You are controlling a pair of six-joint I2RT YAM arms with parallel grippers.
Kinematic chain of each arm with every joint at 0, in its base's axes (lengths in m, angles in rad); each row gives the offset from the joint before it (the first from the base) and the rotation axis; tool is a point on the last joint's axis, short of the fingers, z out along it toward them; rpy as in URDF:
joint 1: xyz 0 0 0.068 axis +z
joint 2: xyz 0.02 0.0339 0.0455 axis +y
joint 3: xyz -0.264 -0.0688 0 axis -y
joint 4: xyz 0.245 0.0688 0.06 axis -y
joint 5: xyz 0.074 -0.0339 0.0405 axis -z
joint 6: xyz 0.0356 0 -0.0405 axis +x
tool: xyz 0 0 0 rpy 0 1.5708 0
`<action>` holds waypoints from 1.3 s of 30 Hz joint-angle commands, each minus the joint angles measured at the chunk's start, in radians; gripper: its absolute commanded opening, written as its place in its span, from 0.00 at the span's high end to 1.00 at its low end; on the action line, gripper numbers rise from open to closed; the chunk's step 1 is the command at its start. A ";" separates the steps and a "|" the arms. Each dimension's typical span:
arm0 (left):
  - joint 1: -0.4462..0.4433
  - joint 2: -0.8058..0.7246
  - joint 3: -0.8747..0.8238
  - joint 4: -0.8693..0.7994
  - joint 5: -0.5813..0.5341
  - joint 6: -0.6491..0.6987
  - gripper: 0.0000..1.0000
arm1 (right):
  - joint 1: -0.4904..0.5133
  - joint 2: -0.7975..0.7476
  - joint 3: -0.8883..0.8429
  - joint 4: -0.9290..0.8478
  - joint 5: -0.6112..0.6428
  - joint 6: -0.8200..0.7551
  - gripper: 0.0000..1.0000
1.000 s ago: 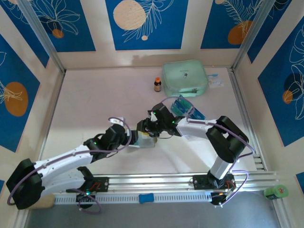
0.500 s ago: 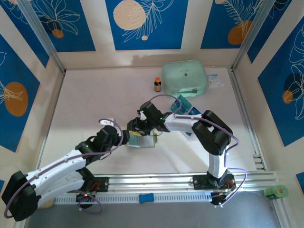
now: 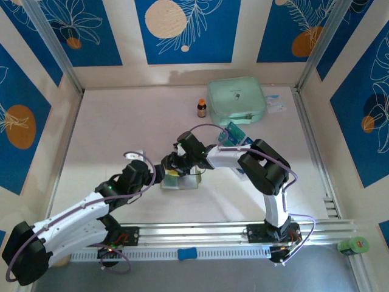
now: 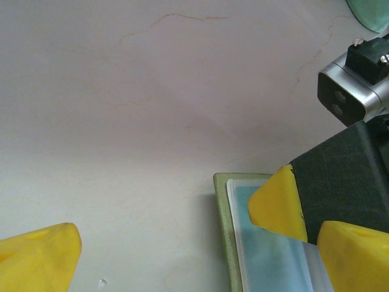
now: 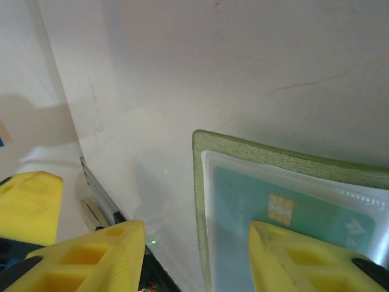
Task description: Put the credit cards into the card holder
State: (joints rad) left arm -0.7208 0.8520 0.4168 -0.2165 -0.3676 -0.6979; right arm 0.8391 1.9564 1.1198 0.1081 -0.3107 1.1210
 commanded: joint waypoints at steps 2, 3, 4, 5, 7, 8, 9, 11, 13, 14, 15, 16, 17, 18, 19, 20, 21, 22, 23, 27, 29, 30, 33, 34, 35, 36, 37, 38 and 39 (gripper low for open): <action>0.009 0.009 -0.019 0.012 0.019 0.005 0.00 | -0.014 0.017 -0.032 0.080 -0.046 0.052 0.52; 0.009 0.011 -0.022 0.014 0.022 0.004 0.00 | -0.016 0.011 -0.037 0.090 -0.047 0.053 0.52; 0.009 0.014 -0.023 0.016 0.024 0.002 0.00 | -0.020 0.007 -0.040 0.094 -0.047 0.053 0.52; 0.009 0.015 -0.024 0.019 0.025 0.002 0.00 | -0.024 0.003 -0.041 0.097 -0.047 0.053 0.52; 0.009 0.022 -0.023 0.020 0.028 0.004 0.00 | -0.033 -0.007 -0.050 0.103 -0.048 0.051 0.52; 0.009 0.025 -0.021 0.023 0.032 0.004 0.00 | -0.039 -0.010 -0.055 0.105 -0.047 0.050 0.53; 0.010 0.027 -0.020 0.025 0.036 0.006 0.00 | -0.043 -0.012 -0.059 0.108 -0.047 0.051 0.53; 0.010 0.036 -0.018 0.029 0.043 0.008 0.00 | -0.053 -0.014 -0.068 0.111 -0.050 0.051 0.53; 0.009 0.045 -0.016 0.035 0.048 0.009 0.00 | -0.060 -0.010 -0.074 0.113 -0.047 0.051 0.55; 0.009 0.048 -0.016 0.037 0.049 0.008 0.00 | -0.064 -0.008 -0.075 0.113 -0.046 0.051 0.55; 0.009 0.053 -0.016 0.040 0.052 0.009 0.00 | -0.066 -0.004 -0.078 0.115 -0.044 0.053 0.55; 0.010 0.057 -0.018 0.044 0.055 0.010 0.00 | -0.069 0.000 -0.079 0.118 -0.042 0.053 0.56; 0.009 0.063 -0.018 0.045 0.057 0.011 0.00 | -0.069 0.006 -0.080 0.118 -0.040 0.055 0.56; 0.010 0.068 -0.018 0.047 0.059 0.012 0.00 | -0.070 0.011 -0.078 0.119 -0.039 0.058 0.56; 0.009 0.076 -0.018 0.051 0.062 0.013 0.00 | -0.071 0.015 -0.078 0.119 -0.039 0.061 0.57; 0.009 0.083 -0.018 0.055 0.065 0.016 0.00 | -0.072 0.018 -0.077 0.118 -0.037 0.064 0.57; 0.009 0.091 -0.018 0.059 0.070 0.018 0.00 | -0.072 0.023 -0.077 0.119 -0.033 0.068 0.57; 0.009 0.099 -0.018 0.065 0.075 0.020 0.00 | -0.072 0.025 -0.078 0.118 -0.031 0.072 0.57; 0.009 0.111 -0.017 0.070 0.080 0.023 0.00 | -0.072 0.028 -0.079 0.118 -0.030 0.076 0.58; 0.009 0.171 -0.009 0.097 0.106 0.037 0.00 | -0.071 0.031 -0.083 0.123 -0.027 0.084 0.58; 0.009 0.203 -0.003 0.110 0.119 0.046 0.00 | -0.071 0.030 -0.084 0.122 -0.027 0.086 0.58; 0.009 0.221 0.000 0.118 0.125 0.052 0.00 | -0.070 0.029 -0.085 0.121 -0.025 0.087 0.58; 0.009 0.261 0.009 0.127 0.125 0.067 0.00 | -0.070 0.028 -0.086 0.122 -0.024 0.090 0.58; 0.009 0.270 0.010 0.129 0.124 0.070 0.00 | -0.071 0.026 -0.087 0.122 -0.024 0.092 0.58; 0.009 0.280 0.009 0.132 0.121 0.072 0.00 | -0.071 0.026 -0.087 0.122 -0.024 0.092 0.58; 0.009 0.289 0.009 0.134 0.118 0.076 0.00 | -0.071 0.025 -0.087 0.122 -0.023 0.092 0.58; 0.010 0.294 0.008 0.135 0.113 0.074 0.00 | -0.071 0.023 -0.087 0.122 -0.024 0.093 0.59; 0.009 0.299 0.008 0.133 0.109 0.074 0.00 | -0.070 0.020 -0.088 0.122 -0.024 0.092 0.59; 0.009 0.303 0.003 0.134 0.106 0.075 0.00 | -0.072 0.014 -0.089 0.123 -0.024 0.092 0.59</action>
State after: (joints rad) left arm -0.7200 1.1454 0.4011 -0.1013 -0.2604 -0.6445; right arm 0.7700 1.9682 1.0512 0.2329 -0.3328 1.2057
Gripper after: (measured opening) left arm 0.996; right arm 0.413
